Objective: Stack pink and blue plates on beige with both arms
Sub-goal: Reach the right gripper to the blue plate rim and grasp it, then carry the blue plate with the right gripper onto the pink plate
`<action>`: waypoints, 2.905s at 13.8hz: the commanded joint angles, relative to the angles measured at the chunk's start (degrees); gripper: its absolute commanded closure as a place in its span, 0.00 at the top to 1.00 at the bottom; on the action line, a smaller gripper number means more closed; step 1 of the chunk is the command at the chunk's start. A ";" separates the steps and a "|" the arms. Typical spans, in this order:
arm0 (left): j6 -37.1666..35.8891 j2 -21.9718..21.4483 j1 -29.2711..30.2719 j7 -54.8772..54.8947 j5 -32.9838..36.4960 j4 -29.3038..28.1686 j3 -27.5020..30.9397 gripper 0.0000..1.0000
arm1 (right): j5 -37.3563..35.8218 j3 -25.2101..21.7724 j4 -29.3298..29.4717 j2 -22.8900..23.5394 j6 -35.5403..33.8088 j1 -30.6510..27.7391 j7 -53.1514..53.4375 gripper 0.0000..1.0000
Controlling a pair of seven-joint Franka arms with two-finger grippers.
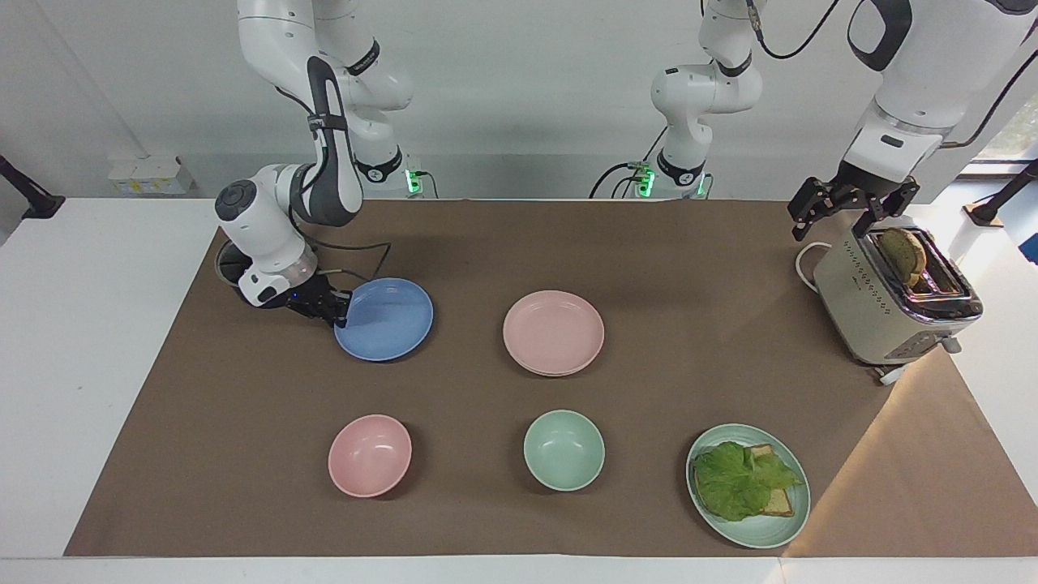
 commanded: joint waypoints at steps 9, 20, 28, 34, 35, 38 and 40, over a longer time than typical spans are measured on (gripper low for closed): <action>-0.69 -0.80 0.42 0.40 0.29 -0.26 -0.17 1.00 | 2.18 1.67 11.61 -2.82 -13.23 8.23 5.75 0.00; -0.69 -0.80 0.42 0.40 0.29 -0.26 -0.17 1.00 | 1.04 1.67 19.97 5.53 -6.64 29.52 32.93 0.00; -0.69 -0.80 0.42 0.40 0.29 -0.26 -0.17 1.00 | -1.69 1.67 16.37 7.74 1.37 30.23 31.35 0.00; -0.69 -0.80 0.42 0.40 0.29 -0.26 -0.17 1.00 | -1.60 1.67 16.10 8.26 4.62 30.40 31.79 0.00; -0.69 -0.80 0.42 0.40 0.29 -0.26 -0.17 1.00 | -1.43 1.67 16.10 8.26 4.71 30.32 31.79 0.00; -0.69 -0.80 0.42 0.40 0.29 -0.26 -0.17 1.00 | -1.42 1.67 16.10 8.43 4.80 30.58 31.61 0.00; -0.69 -0.80 0.42 0.40 0.29 -0.26 -0.17 1.00 | -1.42 1.67 16.10 8.52 4.80 30.67 31.35 0.00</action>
